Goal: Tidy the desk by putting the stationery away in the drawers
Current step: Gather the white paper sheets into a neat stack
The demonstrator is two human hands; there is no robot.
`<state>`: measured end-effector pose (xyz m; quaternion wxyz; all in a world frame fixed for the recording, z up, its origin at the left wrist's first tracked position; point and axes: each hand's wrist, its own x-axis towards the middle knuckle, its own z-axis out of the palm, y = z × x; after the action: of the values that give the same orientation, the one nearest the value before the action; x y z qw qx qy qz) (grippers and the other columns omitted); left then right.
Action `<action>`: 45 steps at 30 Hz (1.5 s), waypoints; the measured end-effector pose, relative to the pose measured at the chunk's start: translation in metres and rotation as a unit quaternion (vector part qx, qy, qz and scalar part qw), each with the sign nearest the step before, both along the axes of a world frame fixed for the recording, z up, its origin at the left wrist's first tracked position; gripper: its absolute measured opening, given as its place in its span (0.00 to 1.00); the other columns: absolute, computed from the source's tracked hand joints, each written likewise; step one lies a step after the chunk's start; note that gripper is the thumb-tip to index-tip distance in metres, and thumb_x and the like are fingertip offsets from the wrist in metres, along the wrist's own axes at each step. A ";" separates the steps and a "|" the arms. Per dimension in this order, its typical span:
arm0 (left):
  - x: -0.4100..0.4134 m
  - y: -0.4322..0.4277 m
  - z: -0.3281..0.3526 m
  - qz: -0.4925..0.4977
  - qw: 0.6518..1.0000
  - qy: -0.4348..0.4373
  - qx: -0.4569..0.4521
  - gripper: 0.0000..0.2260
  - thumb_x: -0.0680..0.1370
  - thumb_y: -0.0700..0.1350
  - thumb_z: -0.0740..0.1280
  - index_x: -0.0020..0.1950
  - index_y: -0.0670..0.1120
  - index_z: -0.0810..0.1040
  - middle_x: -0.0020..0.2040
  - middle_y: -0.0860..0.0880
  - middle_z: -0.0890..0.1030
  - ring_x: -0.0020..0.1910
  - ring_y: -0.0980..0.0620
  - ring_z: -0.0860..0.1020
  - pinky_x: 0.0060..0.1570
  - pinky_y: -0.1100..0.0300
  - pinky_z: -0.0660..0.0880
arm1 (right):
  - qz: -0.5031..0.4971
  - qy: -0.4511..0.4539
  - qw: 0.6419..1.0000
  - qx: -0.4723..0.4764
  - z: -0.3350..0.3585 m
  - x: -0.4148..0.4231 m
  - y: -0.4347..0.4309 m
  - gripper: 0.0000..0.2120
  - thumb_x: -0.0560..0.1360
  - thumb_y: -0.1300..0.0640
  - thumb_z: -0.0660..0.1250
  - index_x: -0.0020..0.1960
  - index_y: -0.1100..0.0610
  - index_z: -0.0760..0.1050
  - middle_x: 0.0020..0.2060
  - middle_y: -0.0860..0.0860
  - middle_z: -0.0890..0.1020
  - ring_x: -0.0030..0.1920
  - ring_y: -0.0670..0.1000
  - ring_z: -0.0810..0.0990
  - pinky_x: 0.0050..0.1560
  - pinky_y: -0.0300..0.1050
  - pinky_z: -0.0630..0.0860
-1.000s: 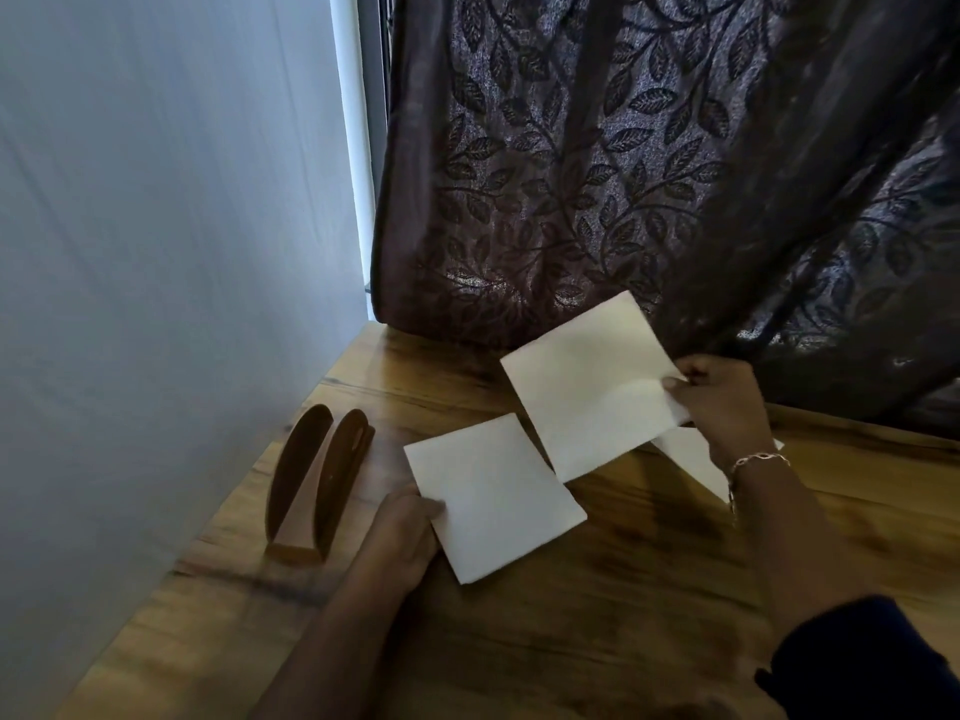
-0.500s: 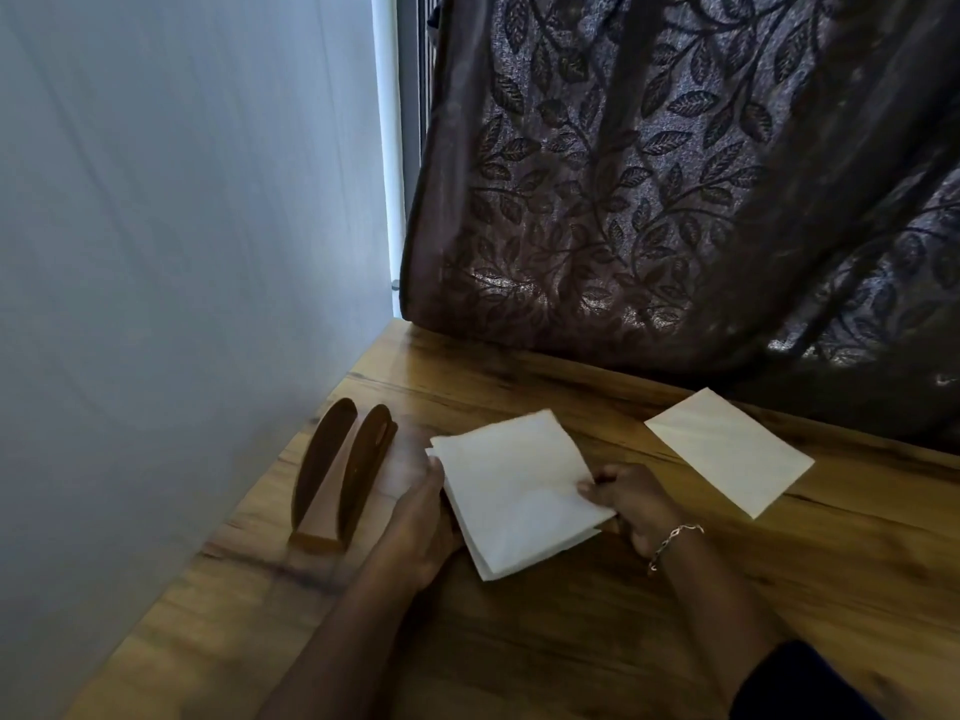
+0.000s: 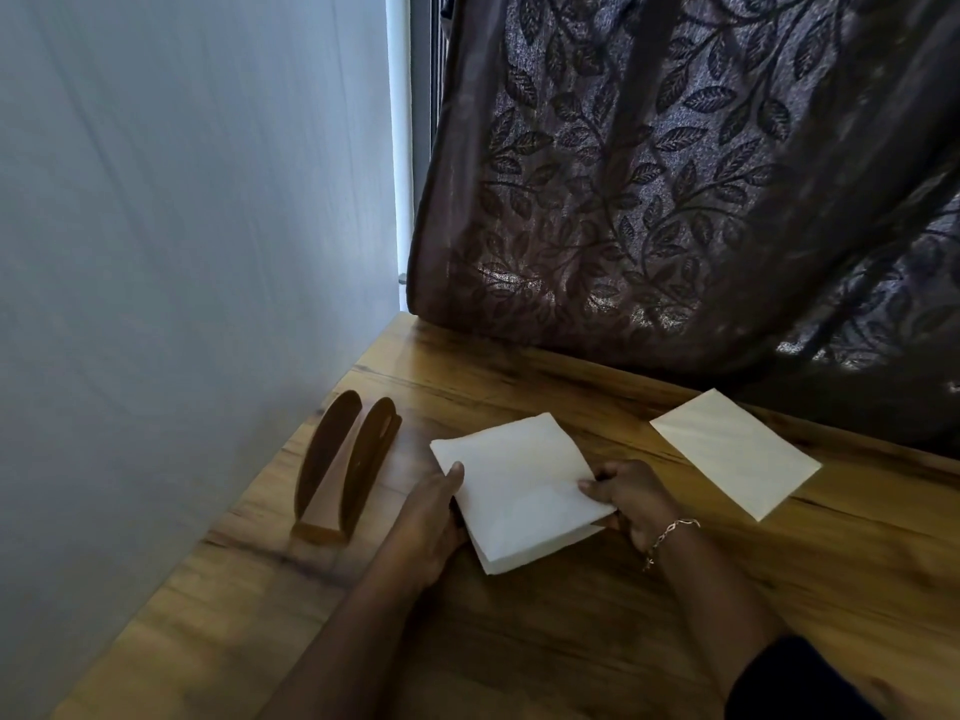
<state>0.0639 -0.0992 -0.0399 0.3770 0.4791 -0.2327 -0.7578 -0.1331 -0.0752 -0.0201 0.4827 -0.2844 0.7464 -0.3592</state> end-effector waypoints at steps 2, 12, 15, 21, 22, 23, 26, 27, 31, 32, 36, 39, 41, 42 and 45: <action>-0.001 0.000 0.000 0.001 1.000 -0.005 0.003 0.21 0.80 0.42 0.59 0.73 0.41 0.60 0.68 0.42 0.70 0.65 0.41 0.71 0.65 0.43 0.68 | 0.008 0.022 1.000 0.003 -0.002 -0.001 -0.001 0.15 0.74 0.67 0.66 0.60 0.64 0.74 0.50 0.56 0.77 0.47 0.53 0.77 0.35 0.40 0.75; -0.001 0.003 -0.003 -0.005 0.998 -0.049 -0.029 0.19 0.80 0.35 0.55 0.71 0.40 0.63 0.64 0.40 0.73 0.54 0.45 0.75 0.52 0.48 0.72 | 0.004 0.310 0.944 -0.117 0.000 -0.022 0.005 0.09 0.75 0.56 0.66 0.51 0.60 0.79 0.48 0.55 0.82 0.43 0.51 0.78 0.44 0.42 0.72; -0.001 0.003 -0.003 -0.008 0.998 -0.050 -0.030 0.18 0.80 0.34 0.55 0.70 0.40 0.64 0.64 0.40 0.73 0.55 0.44 0.74 0.53 0.48 0.71 | 0.025 0.516 0.852 -0.086 0.001 -0.059 0.013 0.13 0.77 0.55 0.63 0.58 0.61 0.77 0.54 0.58 0.80 0.53 0.57 0.78 0.53 0.46 0.73; -0.004 0.003 0.000 -0.008 0.999 -0.041 -0.022 0.18 0.80 0.34 0.55 0.70 0.39 0.64 0.65 0.39 0.73 0.56 0.44 0.74 0.53 0.48 0.71 | 0.105 0.569 0.816 -0.002 -0.005 -0.097 0.017 0.19 0.78 0.52 0.61 0.66 0.59 0.70 0.61 0.57 0.77 0.60 0.56 0.76 0.59 0.46 0.72; -0.004 0.003 0.000 -0.007 0.999 -0.037 -0.020 0.19 0.80 0.34 0.55 0.71 0.39 0.64 0.65 0.39 0.72 0.56 0.44 0.74 0.53 0.48 0.71 | 0.110 0.586 0.803 -0.010 -0.006 -0.099 0.016 0.18 0.78 0.52 0.60 0.65 0.58 0.71 0.59 0.57 0.78 0.58 0.56 0.77 0.57 0.45 0.73; -0.004 0.002 0.001 -0.008 0.999 -0.033 -0.018 0.19 0.79 0.34 0.55 0.71 0.39 0.63 0.65 0.39 0.72 0.56 0.44 0.74 0.53 0.48 0.70 | 0.114 0.604 0.789 -0.014 -0.006 -0.100 0.016 0.17 0.79 0.53 0.59 0.65 0.58 0.72 0.57 0.56 0.79 0.56 0.55 0.77 0.55 0.44 0.74; -0.005 0.003 0.002 -0.013 0.999 -0.026 -0.020 0.19 0.79 0.34 0.55 0.70 0.39 0.64 0.64 0.39 0.74 0.55 0.44 0.75 0.50 0.49 0.72 | 0.143 0.649 0.747 -0.010 -0.008 -0.102 0.016 0.16 0.79 0.55 0.58 0.65 0.55 0.71 0.56 0.55 0.79 0.54 0.54 0.78 0.52 0.42 0.75; -0.005 0.003 0.002 -0.017 0.999 -0.025 -0.020 0.18 0.79 0.34 0.55 0.70 0.39 0.64 0.62 0.39 0.74 0.54 0.44 0.75 0.48 0.50 0.73 | 0.151 0.654 0.741 -0.010 -0.009 -0.103 0.016 0.16 0.78 0.56 0.59 0.66 0.53 0.70 0.56 0.55 0.79 0.55 0.53 0.78 0.52 0.42 0.75; -0.003 0.002 0.004 -0.028 0.999 -0.020 -0.027 0.18 0.79 0.33 0.54 0.69 0.38 0.65 0.52 0.42 0.77 0.49 0.46 0.77 0.41 0.53 0.73 | 0.145 0.652 0.744 -0.017 -0.008 -0.105 0.015 0.18 0.78 0.58 0.60 0.67 0.53 0.69 0.57 0.55 0.78 0.56 0.54 0.78 0.54 0.43 0.75; -0.002 0.002 0.005 -0.033 0.999 -0.022 -0.028 0.18 0.79 0.33 0.54 0.69 0.39 0.65 0.51 0.42 0.78 0.49 0.46 0.77 0.40 0.53 0.73 | 0.112 0.638 0.761 -0.030 -0.008 -0.104 0.016 0.17 0.77 0.59 0.60 0.66 0.55 0.70 0.57 0.56 0.79 0.55 0.55 0.78 0.54 0.45 0.75; -0.002 -0.002 0.006 -0.052 0.997 -0.040 -0.035 0.17 0.79 0.35 0.54 0.69 0.40 0.65 0.51 0.43 0.77 0.50 0.45 0.77 0.41 0.53 0.73 | 0.017 0.554 0.815 -0.167 -0.004 -0.085 0.015 0.11 0.75 0.61 0.63 0.56 0.62 0.77 0.52 0.60 0.81 0.50 0.60 0.79 0.49 0.47 0.73; -0.003 -0.007 0.007 -0.061 0.996 -0.056 -0.030 0.15 0.79 0.36 0.55 0.66 0.40 0.66 0.52 0.42 0.77 0.50 0.45 0.76 0.43 0.53 0.73 | 0.083 0.546 0.789 -0.271 -0.003 -0.052 0.016 0.07 0.73 0.65 0.66 0.50 0.61 0.79 0.47 0.59 0.83 0.43 0.58 0.81 0.43 0.43 0.74; -0.004 -0.007 0.009 -0.061 0.996 -0.063 -0.028 0.14 0.79 0.36 0.56 0.64 0.41 0.66 0.52 0.42 0.77 0.50 0.45 0.76 0.44 0.52 0.72 | 0.138 0.546 0.761 -0.322 -0.006 -0.028 0.019 0.07 0.71 0.64 0.68 0.49 0.60 0.80 0.46 0.56 0.84 0.40 0.54 0.83 0.39 0.40 0.76; -0.005 -0.007 0.010 -0.056 0.996 -0.066 -0.027 0.13 0.79 0.37 0.56 0.64 0.42 0.67 0.51 0.43 0.77 0.49 0.45 0.76 0.44 0.53 0.72 | 0.172 0.542 0.751 -0.335 -0.007 -0.017 0.021 0.07 0.71 0.62 0.67 0.48 0.59 0.80 0.46 0.55 0.84 0.41 0.53 0.83 0.39 0.40 0.77; -0.006 -0.009 0.008 -0.048 0.997 -0.062 -0.021 0.15 0.79 0.38 0.57 0.66 0.40 0.67 0.48 0.44 0.77 0.47 0.46 0.76 0.45 0.53 0.72 | 0.273 0.556 0.705 -0.344 -0.011 0.005 0.026 0.07 0.70 0.58 0.66 0.46 0.56 0.80 0.48 0.52 0.84 0.41 0.51 0.84 0.36 0.43 0.81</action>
<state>0.0580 -0.1078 -0.0315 0.3348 0.5055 -0.2949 -0.7385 -0.1284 -0.0491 -0.0309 -0.0741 -0.7706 0.5933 -0.2205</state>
